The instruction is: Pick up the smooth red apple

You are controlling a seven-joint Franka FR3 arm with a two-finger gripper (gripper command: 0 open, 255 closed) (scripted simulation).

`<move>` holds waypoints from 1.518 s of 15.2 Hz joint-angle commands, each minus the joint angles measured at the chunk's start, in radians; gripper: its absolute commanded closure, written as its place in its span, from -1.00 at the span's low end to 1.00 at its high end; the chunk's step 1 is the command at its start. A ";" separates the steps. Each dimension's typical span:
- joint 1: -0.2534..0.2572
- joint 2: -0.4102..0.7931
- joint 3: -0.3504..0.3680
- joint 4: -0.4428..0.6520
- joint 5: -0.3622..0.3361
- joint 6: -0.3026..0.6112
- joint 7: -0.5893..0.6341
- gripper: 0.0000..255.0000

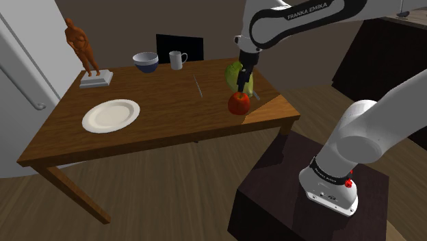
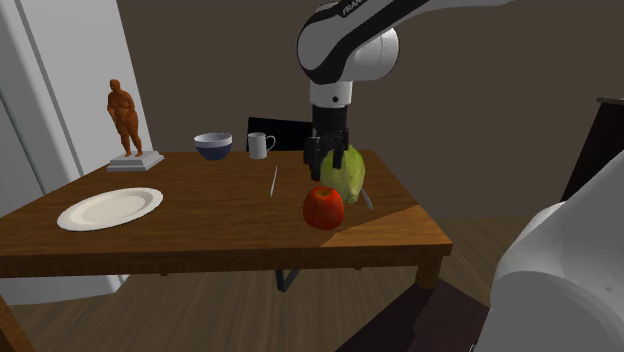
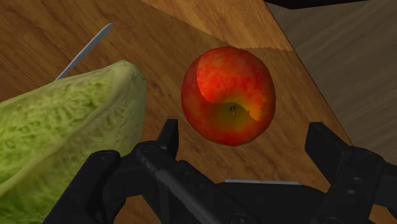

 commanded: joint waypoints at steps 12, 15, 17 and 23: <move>0.000 0.035 -0.003 -0.056 0.001 0.091 -0.004 1.00; 0.000 0.035 -0.003 -0.056 0.001 0.092 -0.004 1.00; 0.000 0.034 -0.003 -0.058 0.001 0.093 -0.003 1.00; 0.000 0.005 -0.001 -0.001 0.001 0.006 -0.003 1.00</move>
